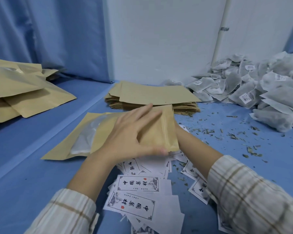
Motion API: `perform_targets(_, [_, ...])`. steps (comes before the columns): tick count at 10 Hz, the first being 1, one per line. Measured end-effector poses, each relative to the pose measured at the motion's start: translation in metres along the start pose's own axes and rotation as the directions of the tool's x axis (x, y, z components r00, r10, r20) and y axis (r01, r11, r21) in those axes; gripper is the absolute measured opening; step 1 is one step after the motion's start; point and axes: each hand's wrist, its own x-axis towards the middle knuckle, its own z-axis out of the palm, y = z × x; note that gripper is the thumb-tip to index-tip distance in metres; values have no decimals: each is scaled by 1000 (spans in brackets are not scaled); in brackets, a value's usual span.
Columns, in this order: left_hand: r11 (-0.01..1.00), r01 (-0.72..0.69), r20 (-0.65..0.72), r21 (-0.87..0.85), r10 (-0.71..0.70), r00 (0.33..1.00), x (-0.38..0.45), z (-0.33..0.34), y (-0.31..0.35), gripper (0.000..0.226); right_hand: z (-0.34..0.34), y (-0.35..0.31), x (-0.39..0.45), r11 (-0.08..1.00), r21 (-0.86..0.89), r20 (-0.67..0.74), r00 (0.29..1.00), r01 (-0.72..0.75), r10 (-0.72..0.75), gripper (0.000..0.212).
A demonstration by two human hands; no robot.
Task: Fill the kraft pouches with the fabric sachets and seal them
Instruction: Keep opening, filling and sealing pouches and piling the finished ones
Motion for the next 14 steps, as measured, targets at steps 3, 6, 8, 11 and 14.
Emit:
perform_targets(3, [987,-107,-86,117,117,989,-4,1,13,91,-32,-15,-2,974,25,163,962,-224,217,34])
perform_targets(6, [988,-139,-286,74,155,946,18,-39,43,74,-110,-49,9,991,-58,142,983,122,-113,22])
perform_targets(8, [959,-100,-388,266,201,900,56,-70,95,65,-169,-72,19,971,-233,82,994,-47,68,33])
perform_targets(11, [952,10,-696,-306,-231,679,103,-113,107,20,-280,-52,11,978,-151,-417,887,146,-197,27])
perform_targets(14, [614,-104,-432,-782,-415,801,124,-129,128,7,-302,-32,11,802,574,-252,967,165,-19,52])
